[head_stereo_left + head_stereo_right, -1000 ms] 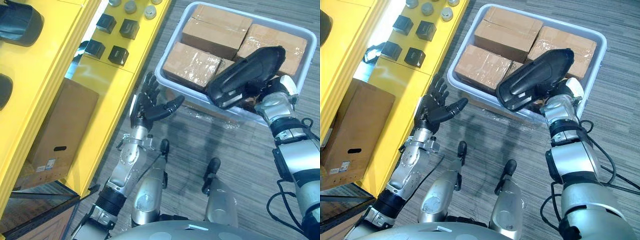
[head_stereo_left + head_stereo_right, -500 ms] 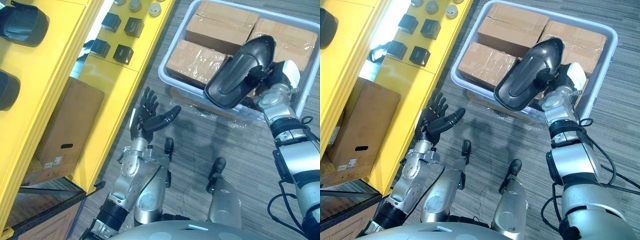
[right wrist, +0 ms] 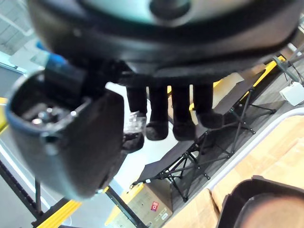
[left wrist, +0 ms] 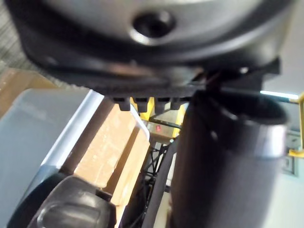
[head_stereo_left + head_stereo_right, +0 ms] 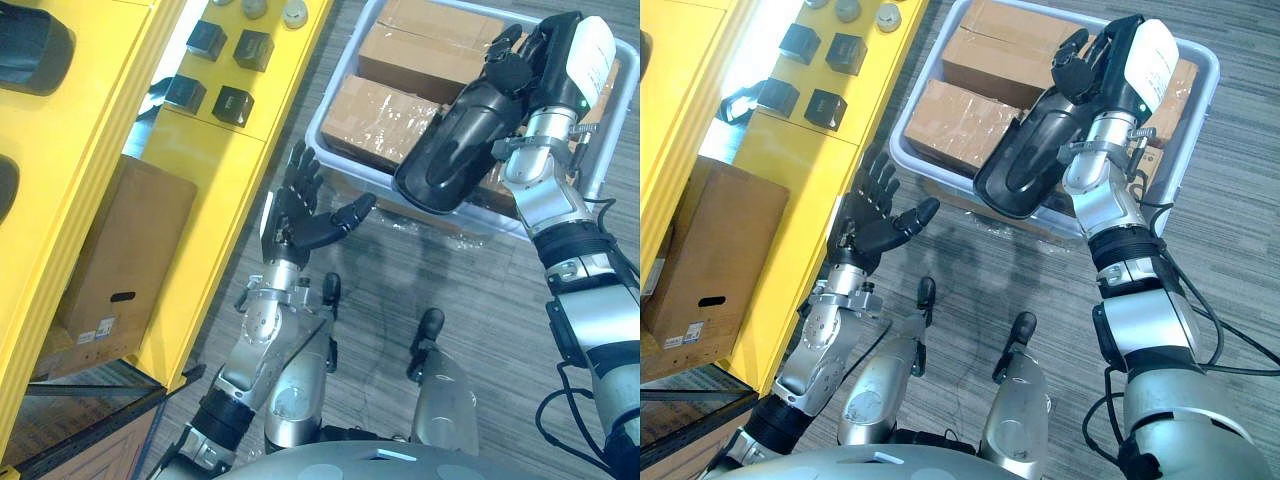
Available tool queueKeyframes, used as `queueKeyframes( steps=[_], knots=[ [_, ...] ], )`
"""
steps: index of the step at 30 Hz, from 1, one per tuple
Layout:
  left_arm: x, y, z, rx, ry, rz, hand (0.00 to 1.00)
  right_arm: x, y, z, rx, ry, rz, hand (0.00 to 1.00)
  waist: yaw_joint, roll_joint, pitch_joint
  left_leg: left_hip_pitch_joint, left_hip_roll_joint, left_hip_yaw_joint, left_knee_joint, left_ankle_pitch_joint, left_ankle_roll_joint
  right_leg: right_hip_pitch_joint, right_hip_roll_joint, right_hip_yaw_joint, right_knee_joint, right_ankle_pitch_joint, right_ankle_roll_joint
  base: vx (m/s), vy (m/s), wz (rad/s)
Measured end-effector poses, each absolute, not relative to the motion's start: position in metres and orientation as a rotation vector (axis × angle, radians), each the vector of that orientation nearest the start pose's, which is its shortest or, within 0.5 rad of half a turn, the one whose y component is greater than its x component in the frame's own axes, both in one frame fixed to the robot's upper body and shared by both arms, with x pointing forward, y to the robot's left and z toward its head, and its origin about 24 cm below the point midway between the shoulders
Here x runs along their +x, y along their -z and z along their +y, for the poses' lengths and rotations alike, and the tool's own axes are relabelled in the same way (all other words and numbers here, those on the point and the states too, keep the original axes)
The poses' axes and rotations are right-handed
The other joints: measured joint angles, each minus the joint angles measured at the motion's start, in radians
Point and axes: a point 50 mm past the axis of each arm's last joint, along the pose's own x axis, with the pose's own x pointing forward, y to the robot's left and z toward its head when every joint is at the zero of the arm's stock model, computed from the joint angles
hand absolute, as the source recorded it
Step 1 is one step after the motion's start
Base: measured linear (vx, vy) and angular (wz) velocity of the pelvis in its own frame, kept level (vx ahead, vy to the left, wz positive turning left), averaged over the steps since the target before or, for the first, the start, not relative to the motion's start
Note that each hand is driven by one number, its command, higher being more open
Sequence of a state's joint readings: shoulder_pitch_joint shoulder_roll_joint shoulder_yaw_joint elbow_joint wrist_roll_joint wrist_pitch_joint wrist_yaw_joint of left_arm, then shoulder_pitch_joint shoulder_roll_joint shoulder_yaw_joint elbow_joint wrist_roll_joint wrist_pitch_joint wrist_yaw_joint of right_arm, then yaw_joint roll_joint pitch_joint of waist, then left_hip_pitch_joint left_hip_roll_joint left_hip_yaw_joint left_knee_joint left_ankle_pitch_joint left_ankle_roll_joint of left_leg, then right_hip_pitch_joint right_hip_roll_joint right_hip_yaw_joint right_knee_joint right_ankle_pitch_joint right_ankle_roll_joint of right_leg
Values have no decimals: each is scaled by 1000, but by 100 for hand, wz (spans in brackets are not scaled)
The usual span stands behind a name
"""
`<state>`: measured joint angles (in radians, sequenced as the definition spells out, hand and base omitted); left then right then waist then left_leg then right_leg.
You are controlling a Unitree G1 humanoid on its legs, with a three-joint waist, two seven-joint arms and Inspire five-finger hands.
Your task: Walk over and take three plastic housings, then place them on the shelf
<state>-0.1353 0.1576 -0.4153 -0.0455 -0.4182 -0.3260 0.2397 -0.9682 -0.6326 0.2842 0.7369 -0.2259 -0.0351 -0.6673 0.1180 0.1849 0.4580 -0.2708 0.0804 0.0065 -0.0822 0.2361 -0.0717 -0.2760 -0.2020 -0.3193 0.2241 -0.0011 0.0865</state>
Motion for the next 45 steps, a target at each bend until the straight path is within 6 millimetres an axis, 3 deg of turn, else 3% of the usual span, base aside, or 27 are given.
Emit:
queueKeyframes(
  steps=[3,6,8,15,30,36,45],
  knots=[
    [258,-102,89,-318,193,-353,100,381,-242,-242,-759,664,-529,100,-11,-8,5,1,2,11,0,0,0,-2,4,13,-10,9,-1,15,-41,-12],
    [260,-106,88,-308,199,-367,100,370,-242,-234,-475,635,-596,100,-17,-11,7,2,8,30,0,-2,-2,-2,14,32,-35,26,-2,11,-41,-20],
    [261,-106,89,-302,184,-363,100,362,-228,-229,-326,599,-614,100,-32,-23,15,12,8,46,0,-6,-3,-3,15,51,-35,27,-1,8,-40,-20],
    [262,-104,90,-280,157,-350,100,354,-173,-238,-135,610,-445,100,-61,-39,25,18,10,76,0,-13,-1,-2,22,76,-65,46,1,10,-32,-14],
    [265,-87,88,-277,134,-277,100,361,-147,-242,-164,531,-347,100,-65,-38,25,16,12,69,0,-13,0,-1,25,74,-67,53,0,7,-19,0],
    [264,-86,80,-284,161,-270,100,365,-123,-238,-324,496,-199,100,-66,-36,24,11,1,60,0,-10,3,-1,13,64,-64,53,2,6,-12,5],
    [266,-82,77,-274,165,-249,100,366,-124,-234,-495,514,-159,100,-68,-36,23,4,-2,51,0,-8,6,-3,10,55,-59,53,3,2,-31,4]
  ],
)
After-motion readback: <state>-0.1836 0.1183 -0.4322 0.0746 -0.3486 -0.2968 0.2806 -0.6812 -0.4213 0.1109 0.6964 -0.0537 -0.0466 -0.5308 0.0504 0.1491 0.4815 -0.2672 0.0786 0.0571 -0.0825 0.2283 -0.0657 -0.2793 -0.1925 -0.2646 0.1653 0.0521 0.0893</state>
